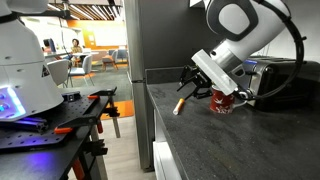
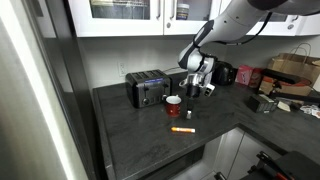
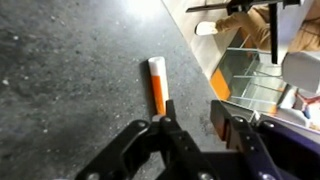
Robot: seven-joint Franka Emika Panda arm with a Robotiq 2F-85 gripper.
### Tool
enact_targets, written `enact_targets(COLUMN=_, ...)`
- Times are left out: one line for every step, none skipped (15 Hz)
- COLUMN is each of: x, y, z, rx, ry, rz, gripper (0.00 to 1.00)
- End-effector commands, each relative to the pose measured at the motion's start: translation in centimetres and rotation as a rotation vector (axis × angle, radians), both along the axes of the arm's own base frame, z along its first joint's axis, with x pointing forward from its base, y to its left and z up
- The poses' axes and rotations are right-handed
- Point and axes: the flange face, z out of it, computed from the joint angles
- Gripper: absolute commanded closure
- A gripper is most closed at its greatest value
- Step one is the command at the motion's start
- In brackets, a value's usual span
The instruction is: Pick the marker from the cup and put it on the counter
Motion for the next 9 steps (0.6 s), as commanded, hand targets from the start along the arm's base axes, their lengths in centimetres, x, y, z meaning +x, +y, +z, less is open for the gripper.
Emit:
enact_targets(x=0.7, y=-0.4, z=0.4, rx=-0.015, ry=-0.045, rz=0.008, gripper=0.25)
enact_targets(x=0.9, y=-0.6, z=0.6, rx=-0.024, ry=-0.061, rz=0.0, gripper=0.16)
enact_targets(x=1.0, y=-0.7, z=0.8, rx=-0.037, ry=-0.082, rz=-0.007, gripper=0.1)
enact_targets(x=1.2, y=-0.8, z=1.0, rx=-0.048, ry=-0.103, rz=-0.01, gripper=0.01)
enact_targets(x=1.3, y=-0.8, z=1.2, rx=-0.072, ry=-0.128, rz=-0.01, gripper=0.0)
enact_targets(x=1.5, y=-0.8, z=1.5, rx=-0.094, ry=-0.156, rz=-0.008, gripper=0.0)
enact_targets(x=1.6, y=-0.7, z=1.8, rx=-0.125, ry=-0.185, rz=-0.003, gripper=0.0)
enact_targets(x=1.7, y=-0.6, z=2.0, rx=-0.163, ry=-0.215, rz=0.005, gripper=0.0)
enact_targets(x=1.7, y=-0.4, z=2.3, rx=-0.199, ry=-0.243, rz=0.018, gripper=0.0)
